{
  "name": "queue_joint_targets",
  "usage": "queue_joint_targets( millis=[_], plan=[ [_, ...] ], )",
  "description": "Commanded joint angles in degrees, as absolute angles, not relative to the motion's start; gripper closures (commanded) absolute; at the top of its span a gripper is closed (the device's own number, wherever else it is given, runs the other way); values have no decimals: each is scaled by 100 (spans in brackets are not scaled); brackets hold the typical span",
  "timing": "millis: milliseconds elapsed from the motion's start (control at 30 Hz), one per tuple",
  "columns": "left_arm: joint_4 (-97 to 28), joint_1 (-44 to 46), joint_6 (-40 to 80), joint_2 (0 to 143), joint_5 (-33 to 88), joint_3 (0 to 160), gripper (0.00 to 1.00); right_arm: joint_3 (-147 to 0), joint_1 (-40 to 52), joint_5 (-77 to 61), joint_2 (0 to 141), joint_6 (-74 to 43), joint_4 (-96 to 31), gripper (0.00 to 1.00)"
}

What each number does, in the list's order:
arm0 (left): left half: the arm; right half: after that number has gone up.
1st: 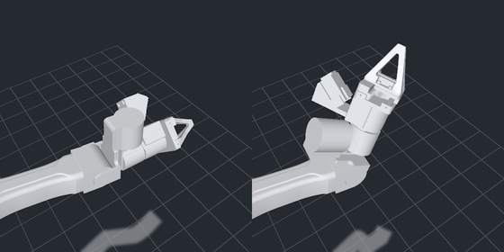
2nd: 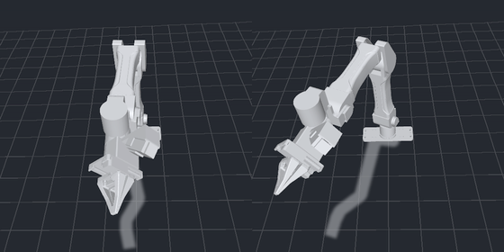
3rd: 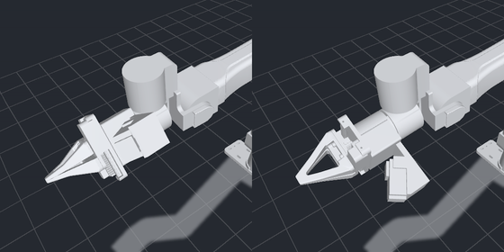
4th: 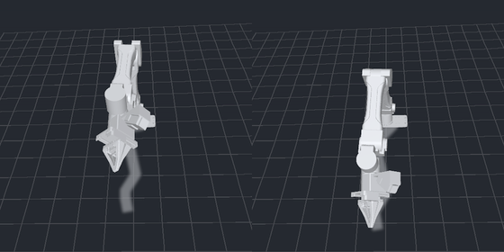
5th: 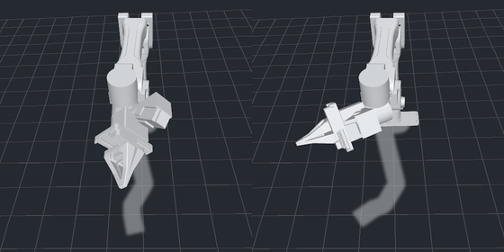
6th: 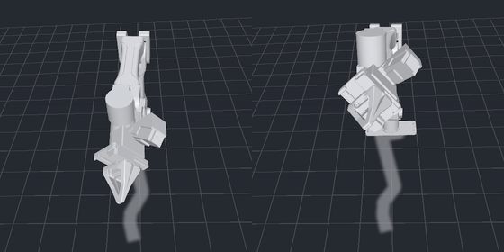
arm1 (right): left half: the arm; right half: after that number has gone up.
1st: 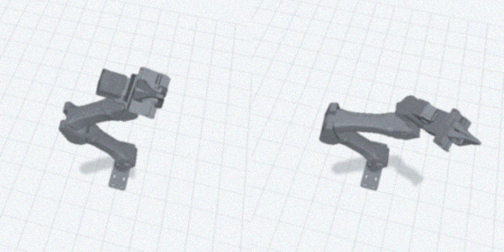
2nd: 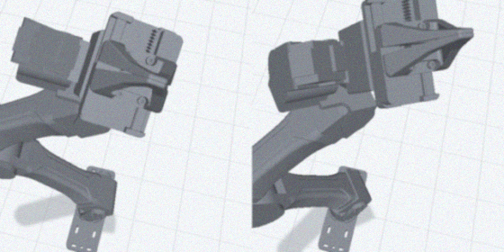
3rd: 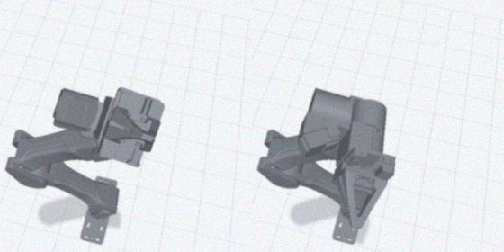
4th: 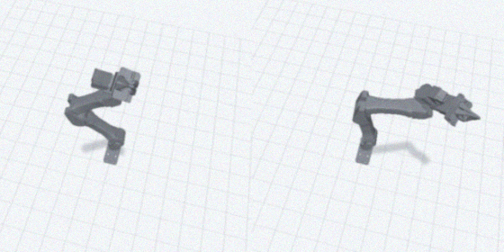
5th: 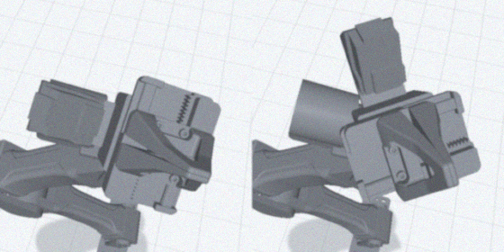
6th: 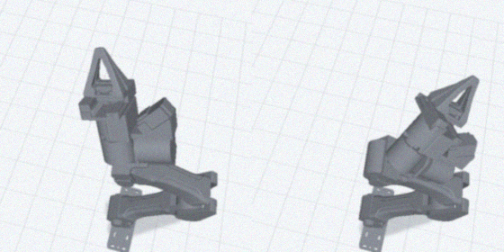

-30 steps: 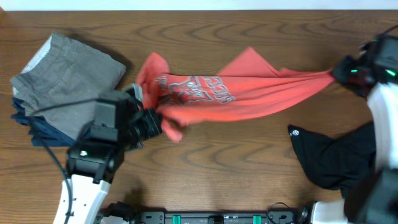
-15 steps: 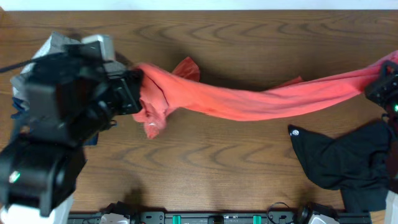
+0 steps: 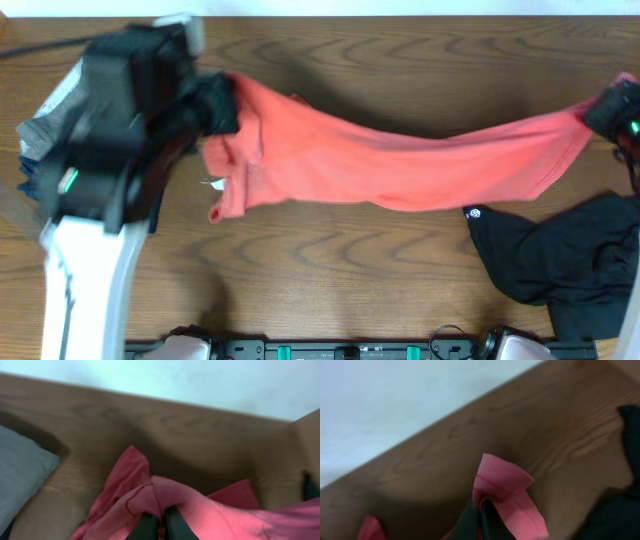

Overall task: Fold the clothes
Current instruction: 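Lift the shirt with both grippers and stretch it apart, then lay the stretched shirt flat on the table with both grippers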

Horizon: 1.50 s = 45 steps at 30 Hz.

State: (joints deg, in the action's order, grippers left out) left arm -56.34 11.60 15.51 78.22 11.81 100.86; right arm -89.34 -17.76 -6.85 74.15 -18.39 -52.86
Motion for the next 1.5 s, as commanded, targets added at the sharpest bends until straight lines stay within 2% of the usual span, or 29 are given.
queue_joint_targets(
  millis=[0,200,333,400,500,633,800,933,1133,1267,1467],
  plan=[
    [-5286,1087,1197,8582,1072,10108,94,-9011,-1719,-784,8106,-1511,-4875,99],
    [-3059,819,1347,9662,954,10114,94,-9013,-1568,-799,9190,-2150,-2733,99],
    [-1551,458,2473,9835,1000,10224,94,-9035,-1590,-862,9349,-3070,-1133,99],
    [-969,276,2797,9835,1146,10370,94,-9190,-1634,-856,9332,-3129,-508,99],
    [-405,1,3253,9835,1435,10890,94,-9835,-1715,-670,9334,-3094,-217,99],
    [-403,-150,3074,9835,1535,11764,94,-10735,-1756,-471,9334,-2515,-593,99],
    [-1658,-148,2528,9832,1605,12256,94,-11052,-1756,-471,9334,-2108,-1544,99],
    [-3651,-141,2357,9915,1608,12208,94,-11004,-1754,-224,9443,-1564,-3111,99],
    [-6573,-121,1774,10318,1603,12171,94,-10600,-1763,1326,9983,-1474,-5275,99],
    [-8064,-121,1476,10685,1581,12162,94,-10138,-1785,1479,10294,-1474,-6012,99],
    [-9426,-97,1339,10954,1581,11767,94,-9365,-1916,1500,10383,-1826,-6733,99]
  ],
)
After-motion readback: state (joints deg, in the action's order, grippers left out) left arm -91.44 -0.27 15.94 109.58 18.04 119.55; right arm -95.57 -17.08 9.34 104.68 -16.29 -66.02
